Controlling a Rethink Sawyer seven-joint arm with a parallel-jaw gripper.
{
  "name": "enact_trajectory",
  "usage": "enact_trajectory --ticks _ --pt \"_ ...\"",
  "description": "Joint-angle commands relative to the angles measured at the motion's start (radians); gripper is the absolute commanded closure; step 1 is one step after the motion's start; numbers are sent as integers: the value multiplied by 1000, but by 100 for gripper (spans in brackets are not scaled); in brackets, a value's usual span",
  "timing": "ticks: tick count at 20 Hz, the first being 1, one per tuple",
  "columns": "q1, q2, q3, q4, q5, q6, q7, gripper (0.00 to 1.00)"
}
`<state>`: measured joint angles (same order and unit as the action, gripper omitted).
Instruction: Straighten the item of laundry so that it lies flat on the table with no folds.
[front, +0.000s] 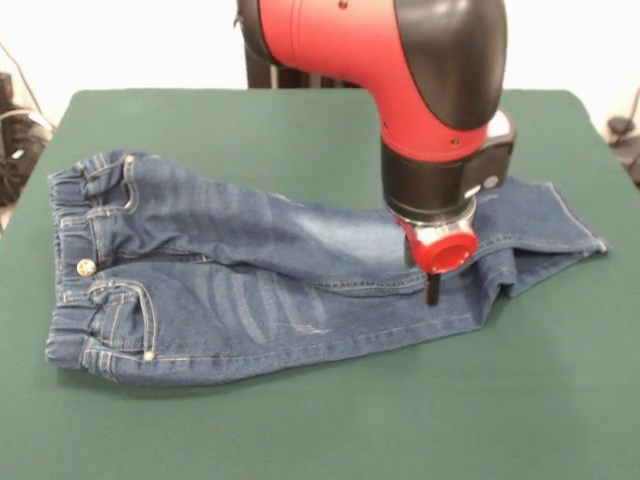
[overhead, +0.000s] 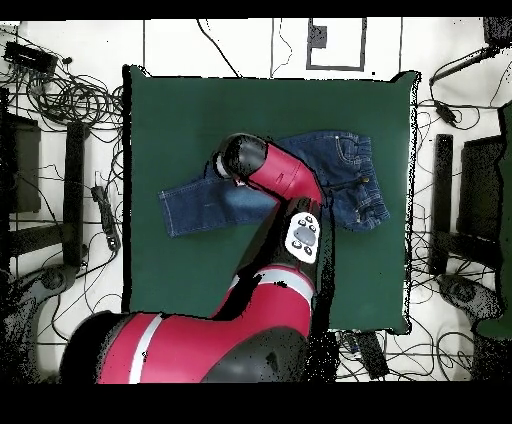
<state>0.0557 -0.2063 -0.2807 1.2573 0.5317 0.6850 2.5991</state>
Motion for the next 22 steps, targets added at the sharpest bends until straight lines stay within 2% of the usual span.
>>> enact_trajectory --ticks 1,12,16,22 --pt "64 -28 42 132 38 -29 259 0" --pt "60 58 109 149 76 -195 250 0" --pt "93 77 86 135 93 -156 299 0" --pt "122 92 42 108 111 39 395 0"
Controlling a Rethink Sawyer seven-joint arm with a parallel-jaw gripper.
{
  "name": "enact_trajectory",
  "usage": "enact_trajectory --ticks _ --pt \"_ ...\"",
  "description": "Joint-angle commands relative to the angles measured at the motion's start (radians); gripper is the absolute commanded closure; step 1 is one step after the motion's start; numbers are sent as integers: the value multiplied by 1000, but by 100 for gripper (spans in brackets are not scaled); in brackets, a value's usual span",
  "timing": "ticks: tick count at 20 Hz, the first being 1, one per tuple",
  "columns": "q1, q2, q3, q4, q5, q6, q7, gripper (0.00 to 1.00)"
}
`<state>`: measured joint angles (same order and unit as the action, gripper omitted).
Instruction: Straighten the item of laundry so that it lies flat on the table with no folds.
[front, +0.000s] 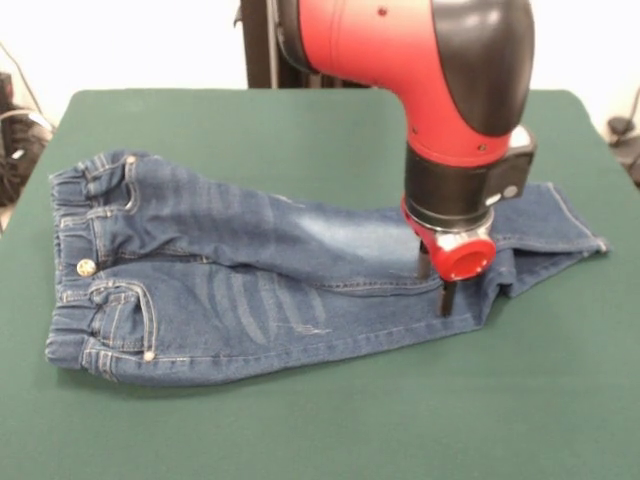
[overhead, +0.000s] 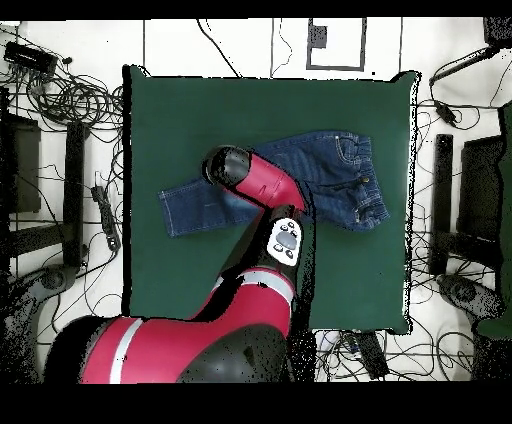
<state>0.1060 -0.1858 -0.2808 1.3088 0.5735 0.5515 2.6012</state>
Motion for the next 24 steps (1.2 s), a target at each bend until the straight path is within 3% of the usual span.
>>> enact_trajectory --ticks 1,13,24 --pt "75 69 33 53 68 213 411 0" --pt "34 -21 61 190 66 219 311 0" --pt "-40 90 109 191 44 -24 191 0"
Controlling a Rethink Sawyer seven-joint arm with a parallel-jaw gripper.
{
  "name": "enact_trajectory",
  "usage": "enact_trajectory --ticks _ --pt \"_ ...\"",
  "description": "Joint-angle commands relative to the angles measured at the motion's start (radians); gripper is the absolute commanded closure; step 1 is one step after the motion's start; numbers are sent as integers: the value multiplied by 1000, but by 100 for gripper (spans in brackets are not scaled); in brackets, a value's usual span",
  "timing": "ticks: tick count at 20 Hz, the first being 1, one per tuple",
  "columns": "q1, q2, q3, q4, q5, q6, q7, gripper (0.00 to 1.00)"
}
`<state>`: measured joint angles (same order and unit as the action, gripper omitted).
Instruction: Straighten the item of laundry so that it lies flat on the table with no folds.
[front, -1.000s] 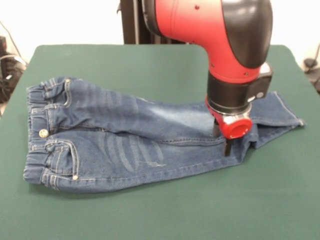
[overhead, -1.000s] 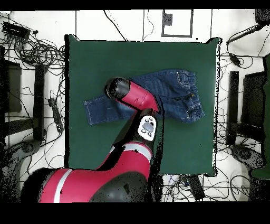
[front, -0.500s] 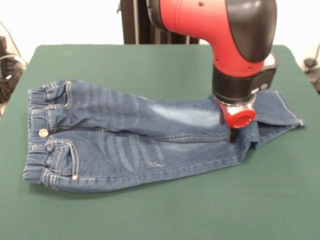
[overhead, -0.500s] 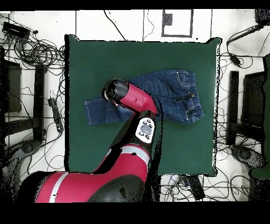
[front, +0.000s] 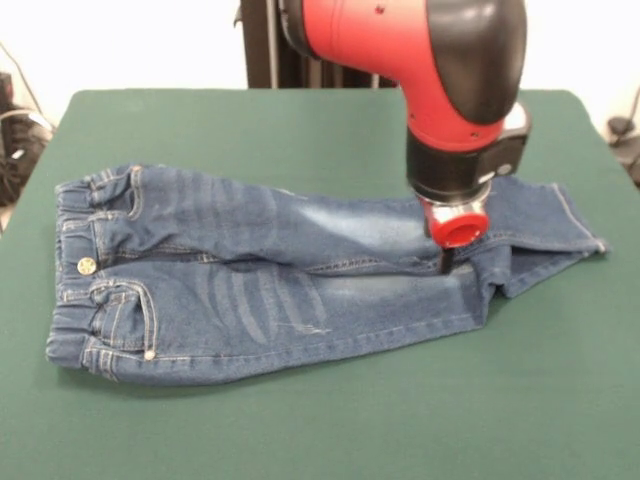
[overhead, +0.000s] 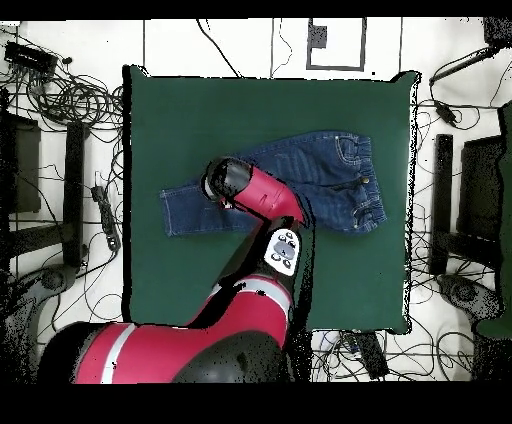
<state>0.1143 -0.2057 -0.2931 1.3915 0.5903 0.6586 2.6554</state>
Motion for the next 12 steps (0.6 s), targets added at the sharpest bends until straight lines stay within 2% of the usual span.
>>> enact_trajectory --ticks 1,12 --pt "-56 114 128 112 24 -145 127 0" --pt "-87 121 175 153 18 -184 116 0"
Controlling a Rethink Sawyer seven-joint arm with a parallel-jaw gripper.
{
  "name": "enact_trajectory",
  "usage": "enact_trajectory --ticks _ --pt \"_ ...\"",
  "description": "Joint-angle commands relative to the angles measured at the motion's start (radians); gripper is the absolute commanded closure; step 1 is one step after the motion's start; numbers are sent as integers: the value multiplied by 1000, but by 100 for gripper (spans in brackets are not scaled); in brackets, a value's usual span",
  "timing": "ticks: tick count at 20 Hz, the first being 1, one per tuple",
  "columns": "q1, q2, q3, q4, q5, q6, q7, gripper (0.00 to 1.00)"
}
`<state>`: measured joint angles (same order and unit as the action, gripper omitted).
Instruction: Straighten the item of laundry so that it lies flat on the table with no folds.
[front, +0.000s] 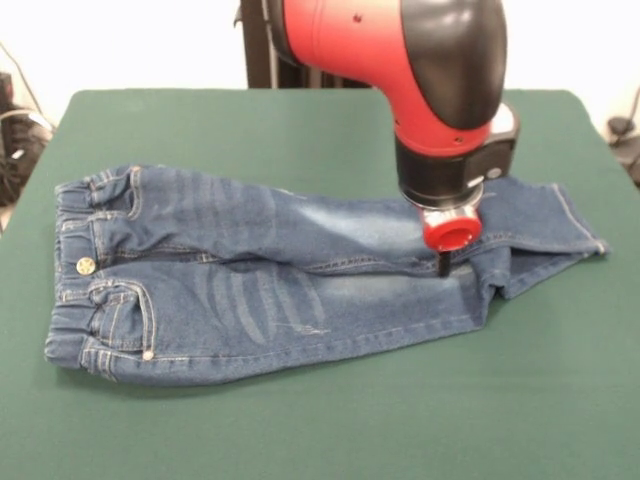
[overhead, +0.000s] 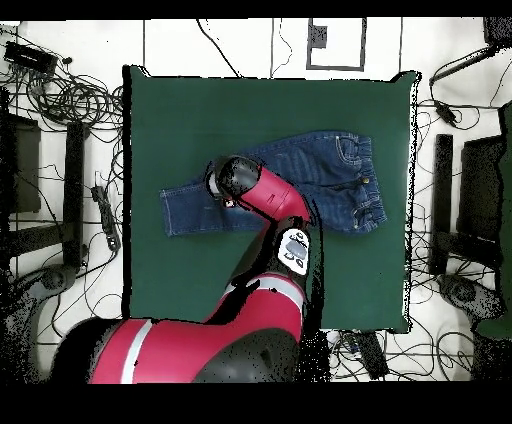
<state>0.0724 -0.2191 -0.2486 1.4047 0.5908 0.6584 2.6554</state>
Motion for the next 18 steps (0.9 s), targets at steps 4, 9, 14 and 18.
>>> enact_trajectory --ticks 4,9,14,18 --pt "-57 87 140 206 9 -167 99 0" --pt "-32 26 104 274 -22 -147 113 0" --pt "-25 -37 105 366 -66 -303 91 0" --pt "-58 -87 154 447 -67 -346 76 0"
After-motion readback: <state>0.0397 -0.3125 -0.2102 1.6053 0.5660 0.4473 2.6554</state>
